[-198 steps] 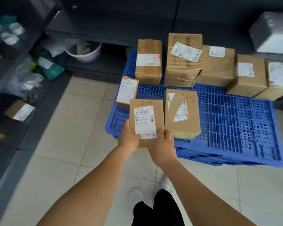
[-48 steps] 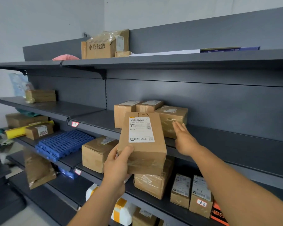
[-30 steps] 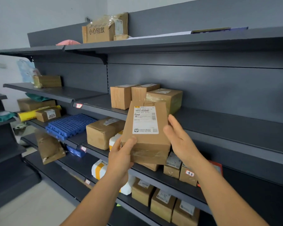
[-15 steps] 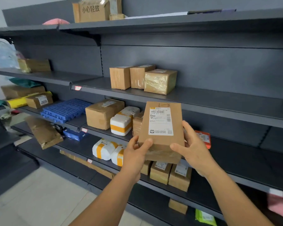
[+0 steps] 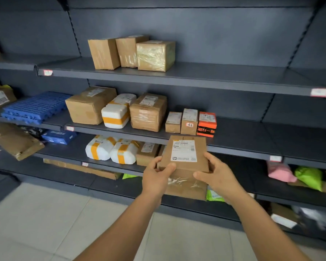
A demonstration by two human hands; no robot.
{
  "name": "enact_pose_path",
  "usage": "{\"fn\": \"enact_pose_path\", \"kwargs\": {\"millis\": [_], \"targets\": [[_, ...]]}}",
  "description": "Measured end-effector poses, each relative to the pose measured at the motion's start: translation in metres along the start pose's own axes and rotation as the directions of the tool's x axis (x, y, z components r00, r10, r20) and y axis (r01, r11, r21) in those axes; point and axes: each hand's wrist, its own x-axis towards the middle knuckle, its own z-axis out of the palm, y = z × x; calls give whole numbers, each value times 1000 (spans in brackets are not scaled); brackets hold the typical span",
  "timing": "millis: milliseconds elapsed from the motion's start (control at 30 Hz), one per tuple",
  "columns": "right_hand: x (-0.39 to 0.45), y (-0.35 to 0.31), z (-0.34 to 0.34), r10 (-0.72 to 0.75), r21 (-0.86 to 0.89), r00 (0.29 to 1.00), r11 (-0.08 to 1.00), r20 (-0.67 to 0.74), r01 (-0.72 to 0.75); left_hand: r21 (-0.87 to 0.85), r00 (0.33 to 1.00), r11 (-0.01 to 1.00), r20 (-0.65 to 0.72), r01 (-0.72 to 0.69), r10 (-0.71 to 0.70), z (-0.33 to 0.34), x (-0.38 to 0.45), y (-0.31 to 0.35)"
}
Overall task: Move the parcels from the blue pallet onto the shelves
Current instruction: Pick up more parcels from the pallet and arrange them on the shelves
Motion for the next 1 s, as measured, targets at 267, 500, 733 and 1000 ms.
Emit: {"fn": "enact_pose_path", "kwargs": {"millis": [267,500,733,1000], "targets": [[7,83,-11,198,-55,980,979,-5,-198,229,989,964,24,138,-147,50,16,-66],[61,162,-37,284,-102,952,950,-109,-295,285,968,931,38,227,-247,128,70,-128],[150,243,-70,243,-224,954,934,-179,-279,429,966,881,66,199,-250,214,158,-183],[251,332,-66,127,-366,983,916,-133,-167,658,973,752,202,-51,-111,265,249,-247]]}}
